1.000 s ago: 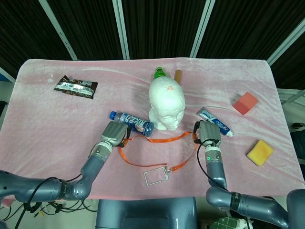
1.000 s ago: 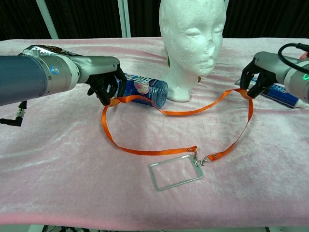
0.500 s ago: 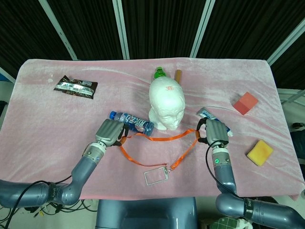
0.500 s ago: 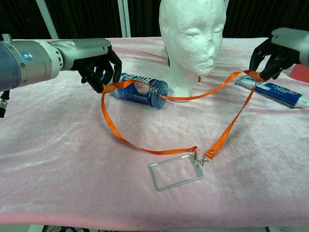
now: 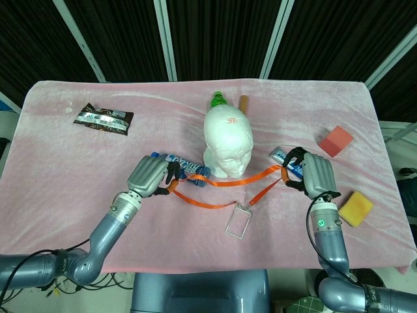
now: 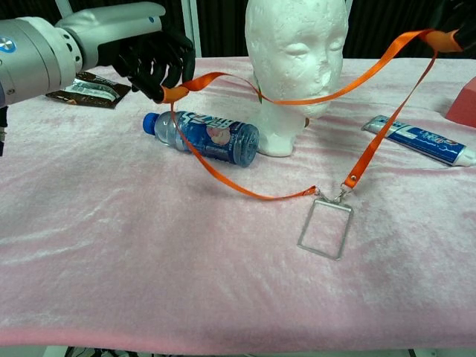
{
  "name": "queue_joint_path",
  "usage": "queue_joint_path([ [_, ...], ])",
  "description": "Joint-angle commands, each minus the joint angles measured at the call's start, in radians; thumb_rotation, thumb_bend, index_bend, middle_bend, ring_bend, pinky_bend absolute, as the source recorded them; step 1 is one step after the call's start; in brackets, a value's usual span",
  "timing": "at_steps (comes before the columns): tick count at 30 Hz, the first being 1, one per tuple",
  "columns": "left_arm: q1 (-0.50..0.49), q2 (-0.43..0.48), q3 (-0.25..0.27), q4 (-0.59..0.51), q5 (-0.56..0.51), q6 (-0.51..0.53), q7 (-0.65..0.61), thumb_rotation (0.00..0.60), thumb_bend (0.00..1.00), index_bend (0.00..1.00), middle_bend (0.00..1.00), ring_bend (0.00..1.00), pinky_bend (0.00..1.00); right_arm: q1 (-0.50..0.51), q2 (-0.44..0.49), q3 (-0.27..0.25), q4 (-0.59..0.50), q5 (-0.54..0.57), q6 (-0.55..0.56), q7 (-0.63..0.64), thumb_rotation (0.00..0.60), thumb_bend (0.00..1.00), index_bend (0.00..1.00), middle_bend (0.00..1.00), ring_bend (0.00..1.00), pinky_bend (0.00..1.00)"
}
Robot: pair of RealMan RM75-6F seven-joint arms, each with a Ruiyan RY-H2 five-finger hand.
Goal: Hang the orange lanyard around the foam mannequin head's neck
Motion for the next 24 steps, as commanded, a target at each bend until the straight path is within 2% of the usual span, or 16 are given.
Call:
queue_joint_path([
  [1,0.008,0.001,-0.015,0.001,0.031,0.008,-0.031,0.6,0.47,0.64,0.71,0.65,0.69,-0.01,0.031,0.021,-0.024,-0.009,0.004,0.02,0.6,0.6,0.93,0.39,0.45,0.43],
  [8,0.0,0.001,-0.058,0.005,0.052,0.001,-0.075,0.6,0.47,0.65,0.71,0.65,0.69,-0.007,0.088,0.069,-0.04,0.024,-0.011,0.054,0.6,0.6,0.93,0.39,0.45,0.43],
  [24,-0.02,-0.029,-0.156,0.06,0.048,-0.004,-0.183,0.6,0.46,0.63,0.71,0.65,0.69,0.051,0.189,0.179,-0.008,0.178,-0.134,0.135,0.6,0.61,0.93,0.39,0.45,0.43],
])
